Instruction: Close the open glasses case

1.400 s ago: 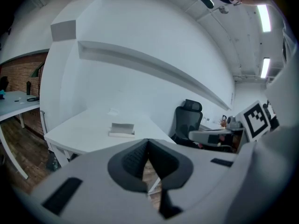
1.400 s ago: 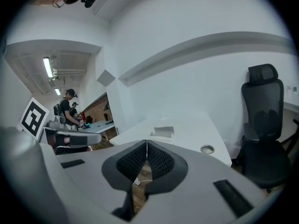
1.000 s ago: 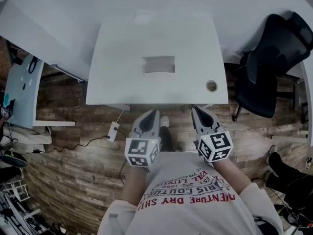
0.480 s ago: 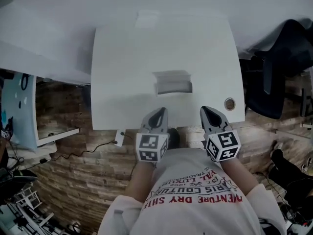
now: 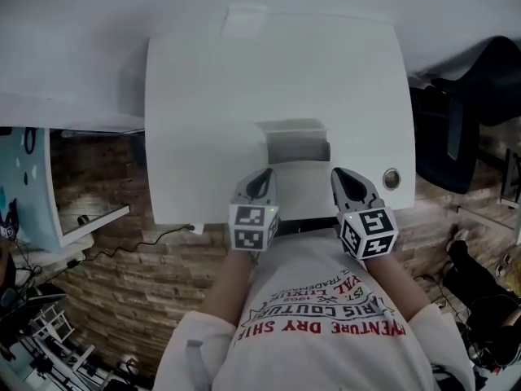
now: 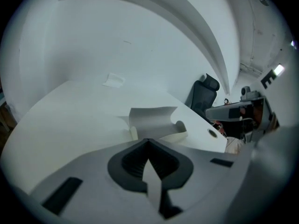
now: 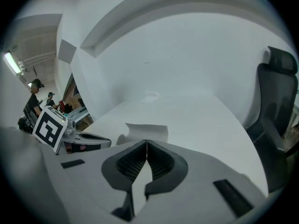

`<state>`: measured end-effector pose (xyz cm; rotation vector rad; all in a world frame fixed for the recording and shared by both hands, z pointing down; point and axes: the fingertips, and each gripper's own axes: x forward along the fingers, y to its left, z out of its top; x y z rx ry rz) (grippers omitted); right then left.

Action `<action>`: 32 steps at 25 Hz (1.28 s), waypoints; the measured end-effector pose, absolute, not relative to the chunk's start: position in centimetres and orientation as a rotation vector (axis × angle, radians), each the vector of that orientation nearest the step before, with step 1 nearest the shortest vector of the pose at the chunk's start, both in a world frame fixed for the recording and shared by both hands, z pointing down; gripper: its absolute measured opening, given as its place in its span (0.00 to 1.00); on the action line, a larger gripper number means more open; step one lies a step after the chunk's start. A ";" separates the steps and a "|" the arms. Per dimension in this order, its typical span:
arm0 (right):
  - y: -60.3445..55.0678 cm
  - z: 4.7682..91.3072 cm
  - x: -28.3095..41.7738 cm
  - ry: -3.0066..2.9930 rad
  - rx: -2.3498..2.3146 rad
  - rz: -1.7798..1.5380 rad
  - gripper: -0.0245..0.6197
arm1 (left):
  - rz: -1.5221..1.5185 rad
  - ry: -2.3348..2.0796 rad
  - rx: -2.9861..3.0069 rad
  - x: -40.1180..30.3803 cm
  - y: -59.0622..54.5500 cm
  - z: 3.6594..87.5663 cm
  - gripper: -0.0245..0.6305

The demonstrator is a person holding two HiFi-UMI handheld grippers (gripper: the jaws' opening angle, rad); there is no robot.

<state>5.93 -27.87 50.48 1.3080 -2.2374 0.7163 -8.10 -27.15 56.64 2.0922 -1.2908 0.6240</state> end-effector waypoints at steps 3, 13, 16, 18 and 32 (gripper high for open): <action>-28.9 51.5 5.8 -2.212 1.283 0.727 0.06 | 0.643 -1.292 2.063 -8.4 -27.9 58.3 0.04; -33.9 51.5 3.9 -2.243 1.202 0.551 0.06 | 0.638 -1.292 2.045 -8.4 -28.3 58.8 0.04; -35.5 51.7 3.9 -2.228 1.221 0.479 0.06 | 0.630 -1.292 2.034 -8.5 -28.2 58.7 0.04; -36.3 52.4 4.2 -2.201 1.236 0.458 0.06 | 0.628 -1.293 2.035 -8.5 -28.3 58.8 0.04; -34.7 53.3 4.9 -2.218 1.196 0.554 0.06 | 0.586 -1.336 2.021 -8.6 -28.5 58.8 0.04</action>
